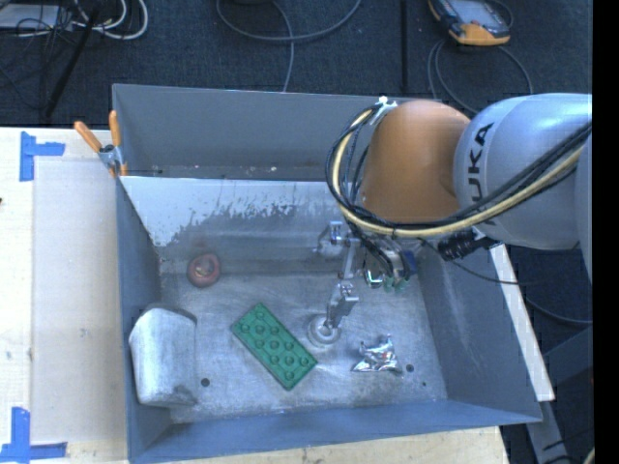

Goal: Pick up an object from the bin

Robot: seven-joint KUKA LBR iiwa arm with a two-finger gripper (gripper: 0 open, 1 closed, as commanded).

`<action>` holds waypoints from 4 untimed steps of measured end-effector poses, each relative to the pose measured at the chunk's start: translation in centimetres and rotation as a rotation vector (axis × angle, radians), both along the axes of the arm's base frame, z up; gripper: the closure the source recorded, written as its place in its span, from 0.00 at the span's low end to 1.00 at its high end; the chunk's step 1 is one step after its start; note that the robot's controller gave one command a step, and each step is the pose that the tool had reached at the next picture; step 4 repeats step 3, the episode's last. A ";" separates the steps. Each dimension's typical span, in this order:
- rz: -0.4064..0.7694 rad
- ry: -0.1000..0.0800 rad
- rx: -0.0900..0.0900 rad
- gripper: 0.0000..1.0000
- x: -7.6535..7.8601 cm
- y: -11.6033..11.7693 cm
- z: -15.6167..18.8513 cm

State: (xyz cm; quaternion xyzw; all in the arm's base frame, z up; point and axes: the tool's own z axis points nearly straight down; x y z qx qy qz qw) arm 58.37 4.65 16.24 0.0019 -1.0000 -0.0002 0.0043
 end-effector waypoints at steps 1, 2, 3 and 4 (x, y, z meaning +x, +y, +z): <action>-0.193 -0.014 -0.002 0.00 -4.1 3.9 -8.8; -0.195 -0.012 0.001 1.00 -4.0 4.0 -8.5; -0.061 -0.017 0.000 1.00 -4.0 2.9 5.6; -0.061 -0.017 0.000 1.00 -4.0 2.9 5.6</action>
Offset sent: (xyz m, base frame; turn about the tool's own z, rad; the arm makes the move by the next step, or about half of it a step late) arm -0.0434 0.0397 -0.0918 0.1934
